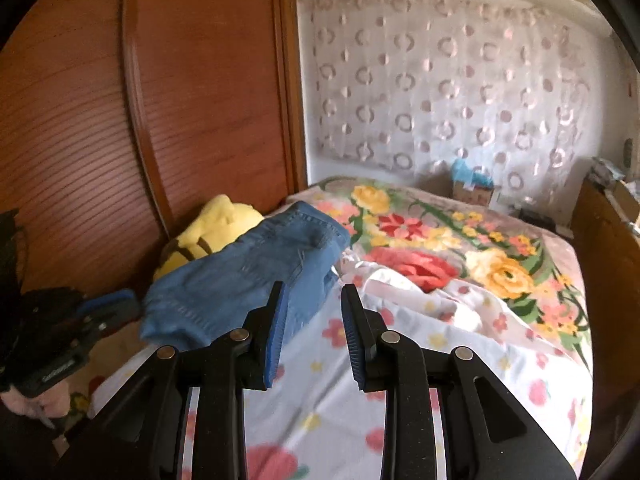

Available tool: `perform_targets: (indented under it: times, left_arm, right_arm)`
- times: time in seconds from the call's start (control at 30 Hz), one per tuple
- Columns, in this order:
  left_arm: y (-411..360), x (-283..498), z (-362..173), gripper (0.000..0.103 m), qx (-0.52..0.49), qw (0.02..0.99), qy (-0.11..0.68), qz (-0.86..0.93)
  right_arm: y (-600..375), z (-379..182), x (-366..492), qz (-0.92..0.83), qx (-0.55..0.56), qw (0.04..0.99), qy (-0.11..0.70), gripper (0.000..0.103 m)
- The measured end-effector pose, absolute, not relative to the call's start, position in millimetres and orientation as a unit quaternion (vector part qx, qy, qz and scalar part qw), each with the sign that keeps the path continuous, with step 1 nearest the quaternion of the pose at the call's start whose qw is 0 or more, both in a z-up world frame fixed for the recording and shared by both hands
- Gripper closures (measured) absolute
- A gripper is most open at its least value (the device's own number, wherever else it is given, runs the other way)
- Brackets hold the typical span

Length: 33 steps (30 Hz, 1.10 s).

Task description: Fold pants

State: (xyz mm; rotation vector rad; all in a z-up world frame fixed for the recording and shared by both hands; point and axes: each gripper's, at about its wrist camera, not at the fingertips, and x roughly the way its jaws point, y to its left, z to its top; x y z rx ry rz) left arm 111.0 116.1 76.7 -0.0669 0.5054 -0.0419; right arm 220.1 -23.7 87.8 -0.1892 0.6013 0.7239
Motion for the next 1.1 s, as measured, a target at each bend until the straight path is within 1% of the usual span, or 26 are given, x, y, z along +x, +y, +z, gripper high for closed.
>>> perform_targets:
  times: [0.1, 0.2, 0.37, 0.57, 0.63, 0.7, 0.77, 0.87, 0.97, 1.1]
  left_arm:
    - [98, 93, 85, 0.092, -0.026, 0.97, 0.242, -0.031]
    - [83, 76, 90, 0.09, -0.023, 0.971, 0.235, -0.04]
    - [59, 55, 98, 0.08, -0.012, 0.973, 0.224, -0.052]
    - [39, 35, 106, 0.07, -0.007, 0.975, 0.213, -0.057]
    - [34, 30, 107, 0.068, -0.007, 0.976, 0.211, -0.057]
    - [27, 27, 108, 0.068, -0.006, 0.975, 0.212, -0.058]
    - [23, 24, 109, 0.067, -0.005, 0.976, 0.211, -0.055]
    - [16, 22, 109, 0.066, -0.001, 0.976, 0.216, -0.037]
    - [11, 17, 108, 0.066, -0.002, 0.976, 0.218, -0.031]
    - [9, 13, 107, 0.066, -0.004, 0.976, 0.218, -0.029]
  right_arm:
    - [-55, 97, 185, 0.334, -0.083, 0.897, 0.276, 0.076]
    - [-81, 100, 159, 0.317, -0.069, 0.907, 0.267, 0.07]
    - [-120, 103, 118, 0.294, -0.062, 0.92, 0.251, 0.064]
    - [-156, 105, 84, 0.273, -0.047, 0.93, 0.239, 0.06]
    - [-171, 107, 70, 0.265, -0.041, 0.935, 0.232, 0.058]
    - [-181, 108, 61, 0.26, -0.035, 0.937, 0.229, 0.052]
    - [-191, 110, 53, 0.253, -0.03, 0.941, 0.224, 0.042]
    - [-204, 114, 42, 0.242, -0.027, 0.946, 0.213, 0.036]
    - [-215, 115, 35, 0.23, -0.02, 0.951, 0.205, 0.032]
    - [-226, 113, 26, 0.219, -0.016, 0.954, 0.204, 0.029]
